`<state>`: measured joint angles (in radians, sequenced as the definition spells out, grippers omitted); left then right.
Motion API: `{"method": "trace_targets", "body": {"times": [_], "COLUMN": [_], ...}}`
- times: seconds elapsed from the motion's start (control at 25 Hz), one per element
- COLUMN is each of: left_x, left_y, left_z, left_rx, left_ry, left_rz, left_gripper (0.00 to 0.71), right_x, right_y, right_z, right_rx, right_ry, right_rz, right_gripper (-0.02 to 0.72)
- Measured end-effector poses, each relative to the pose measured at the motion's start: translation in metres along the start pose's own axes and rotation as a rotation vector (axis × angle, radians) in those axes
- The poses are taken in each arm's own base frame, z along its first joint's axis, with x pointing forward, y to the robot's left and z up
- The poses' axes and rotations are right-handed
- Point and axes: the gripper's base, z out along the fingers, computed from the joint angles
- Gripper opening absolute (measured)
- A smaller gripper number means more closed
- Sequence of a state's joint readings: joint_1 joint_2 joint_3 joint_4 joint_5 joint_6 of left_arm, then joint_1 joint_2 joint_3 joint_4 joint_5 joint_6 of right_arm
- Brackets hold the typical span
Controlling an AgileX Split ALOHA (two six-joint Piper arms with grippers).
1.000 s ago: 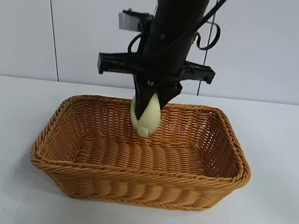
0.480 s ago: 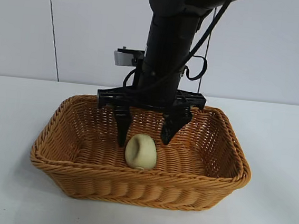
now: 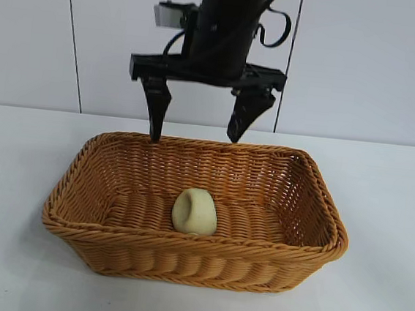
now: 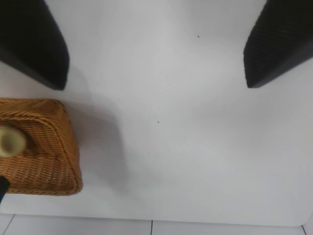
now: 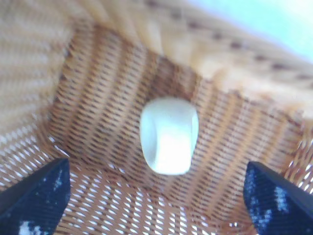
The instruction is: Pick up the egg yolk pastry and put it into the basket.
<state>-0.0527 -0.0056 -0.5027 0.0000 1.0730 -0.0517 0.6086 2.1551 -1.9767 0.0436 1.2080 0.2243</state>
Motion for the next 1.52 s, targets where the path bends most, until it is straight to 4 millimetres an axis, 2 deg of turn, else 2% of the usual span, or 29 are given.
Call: {"method": "trace_targets", "body": {"times": [0.12, 0.2, 0.44, 0.64, 0.76, 0.88, 1.04, 1.2, 1.36, 1.52], "left_x": [0.000, 0.000, 0.000, 0.000, 0.000, 0.000, 0.000, 0.000, 0.000, 0.000], "left_y": [0.000, 0.000, 0.000, 0.000, 0.000, 0.000, 0.000, 0.000, 0.000, 0.000], "left_z": [0.000, 0.000, 0.000, 0.000, 0.000, 0.000, 0.000, 0.000, 0.000, 0.000], "left_rx": [0.000, 0.000, 0.000, 0.000, 0.000, 0.000, 0.000, 0.000, 0.000, 0.000], "left_ry": [0.000, 0.000, 0.000, 0.000, 0.000, 0.000, 0.000, 0.000, 0.000, 0.000], "left_rz": [0.000, 0.000, 0.000, 0.000, 0.000, 0.000, 0.000, 0.000, 0.000, 0.000], "left_gripper": [0.695, 0.695, 0.695, 0.695, 0.695, 0.695, 0.695, 0.695, 0.695, 0.695], "right_x": [-0.010, -0.014, -0.020, -0.016, -0.010, -0.005, -0.002, 0.010, 0.037, 0.079], "right_y": [-0.016, -0.035, -0.111, -0.182, -0.214, -0.235, -0.247, -0.245, -0.236, -0.220], "right_z": [-0.012, -0.014, -0.020, -0.029, -0.034, -0.037, -0.039, -0.039, -0.048, -0.066], "right_rx": [0.002, 0.014, 0.097, 0.154, 0.177, 0.190, 0.198, 0.196, 0.191, 0.187], "right_ry": [-0.044, -0.049, -0.066, -0.076, -0.079, -0.081, -0.082, -0.048, 0.006, 0.059], "right_rz": [0.035, 0.070, 0.174, 0.293, 0.342, 0.381, 0.406, 0.401, 0.398, 0.402], "right_gripper": [0.695, 0.695, 0.695, 0.695, 0.695, 0.695, 0.695, 0.695, 0.695, 0.695]}}
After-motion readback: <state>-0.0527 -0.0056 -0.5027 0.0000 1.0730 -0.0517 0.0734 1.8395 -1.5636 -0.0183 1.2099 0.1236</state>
